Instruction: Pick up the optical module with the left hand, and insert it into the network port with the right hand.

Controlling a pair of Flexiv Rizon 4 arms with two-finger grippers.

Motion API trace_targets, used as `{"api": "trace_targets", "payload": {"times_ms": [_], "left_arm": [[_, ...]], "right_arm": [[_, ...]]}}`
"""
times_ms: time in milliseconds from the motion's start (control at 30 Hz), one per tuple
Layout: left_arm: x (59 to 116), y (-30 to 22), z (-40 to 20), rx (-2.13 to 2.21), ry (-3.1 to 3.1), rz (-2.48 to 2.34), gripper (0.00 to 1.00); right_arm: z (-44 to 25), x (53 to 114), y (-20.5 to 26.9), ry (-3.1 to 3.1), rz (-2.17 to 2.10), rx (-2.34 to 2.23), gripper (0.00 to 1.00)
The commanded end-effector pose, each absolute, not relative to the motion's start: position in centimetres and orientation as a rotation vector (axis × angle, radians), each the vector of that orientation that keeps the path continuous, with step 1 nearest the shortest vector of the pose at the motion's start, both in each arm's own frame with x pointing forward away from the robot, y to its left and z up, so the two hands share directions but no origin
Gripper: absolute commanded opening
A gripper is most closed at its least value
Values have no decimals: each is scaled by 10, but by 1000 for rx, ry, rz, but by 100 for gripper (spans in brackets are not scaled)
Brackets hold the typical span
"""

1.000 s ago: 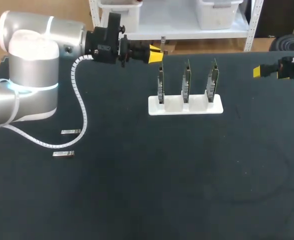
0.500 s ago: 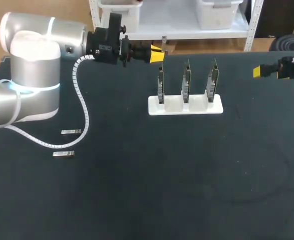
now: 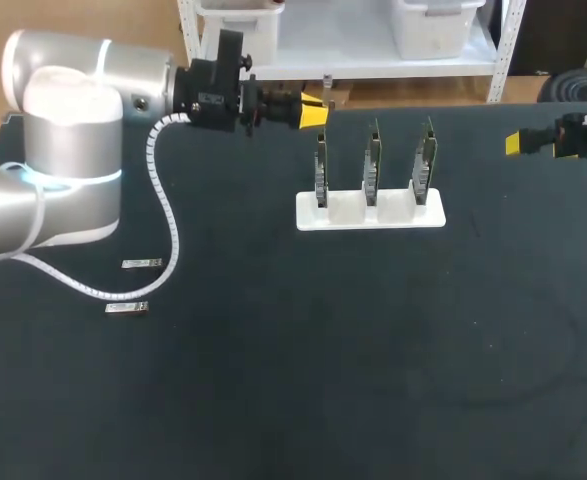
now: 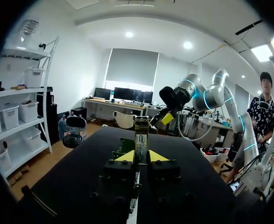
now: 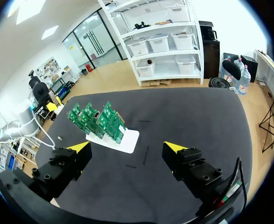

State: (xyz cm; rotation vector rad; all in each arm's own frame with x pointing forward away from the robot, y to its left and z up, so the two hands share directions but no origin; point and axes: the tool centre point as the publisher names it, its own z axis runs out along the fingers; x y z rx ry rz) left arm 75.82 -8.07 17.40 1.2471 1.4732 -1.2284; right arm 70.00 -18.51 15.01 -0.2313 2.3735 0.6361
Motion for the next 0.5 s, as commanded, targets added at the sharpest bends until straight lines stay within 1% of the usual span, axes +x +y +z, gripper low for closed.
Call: {"api": "trace_targets", "payload": {"times_ms": [33, 500], "left_arm": [[759, -83, 172, 1244, 1471, -1230, 0], [759, -83, 167, 1238, 1476, -1238, 0]], "right_arm": [[150, 700, -185, 2374, 636, -231, 100], [150, 700, -185, 2374, 636, -231, 100]]}}
